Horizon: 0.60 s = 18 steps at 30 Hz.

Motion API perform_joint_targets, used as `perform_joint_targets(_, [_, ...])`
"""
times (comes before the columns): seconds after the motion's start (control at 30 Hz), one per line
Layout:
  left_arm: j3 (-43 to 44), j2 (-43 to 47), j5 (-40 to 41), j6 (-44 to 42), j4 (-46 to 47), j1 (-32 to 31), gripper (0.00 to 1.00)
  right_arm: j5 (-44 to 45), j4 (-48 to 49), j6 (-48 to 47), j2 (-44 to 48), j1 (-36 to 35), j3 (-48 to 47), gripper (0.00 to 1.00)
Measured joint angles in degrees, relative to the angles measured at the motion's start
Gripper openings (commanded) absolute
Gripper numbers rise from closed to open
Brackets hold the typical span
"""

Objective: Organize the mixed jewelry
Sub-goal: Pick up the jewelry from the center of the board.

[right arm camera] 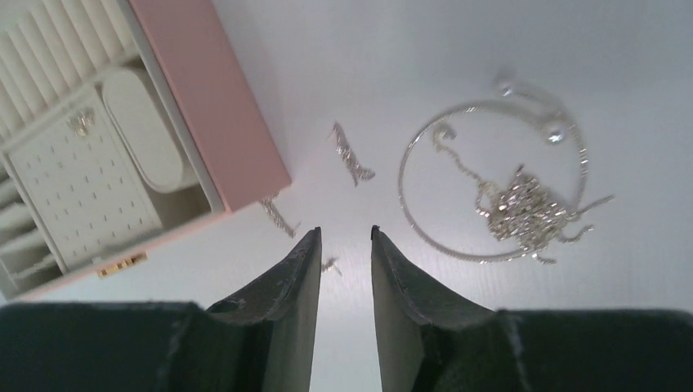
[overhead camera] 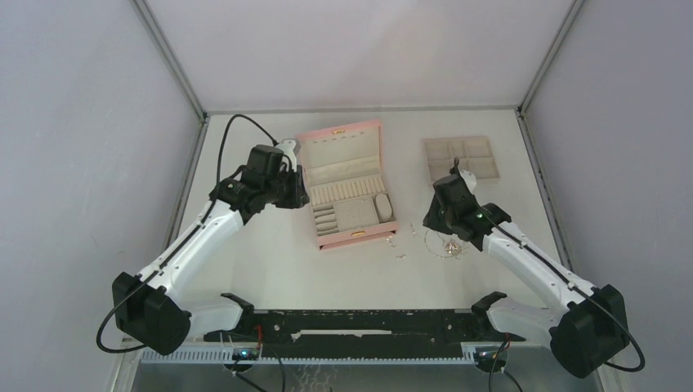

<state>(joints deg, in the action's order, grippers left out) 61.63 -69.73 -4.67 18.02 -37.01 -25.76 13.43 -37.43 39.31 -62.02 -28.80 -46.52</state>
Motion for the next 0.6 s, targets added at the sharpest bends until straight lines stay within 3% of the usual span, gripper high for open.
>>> perform_joint_targets(0.33, [0.4, 0.0, 0.0, 1.5, -0.4, 0.0, 0.3, -10.5, 4.8, -5.9, -8.6, -7.8, 2.9, 0.32])
perform_joint_targets(0.6, [5.1, 2.8, 3.3, 1.7, -0.9, -0.1, 0.32, -10.3, 5.7, -7.2, -18.2, -13.1, 2.9, 0.31])
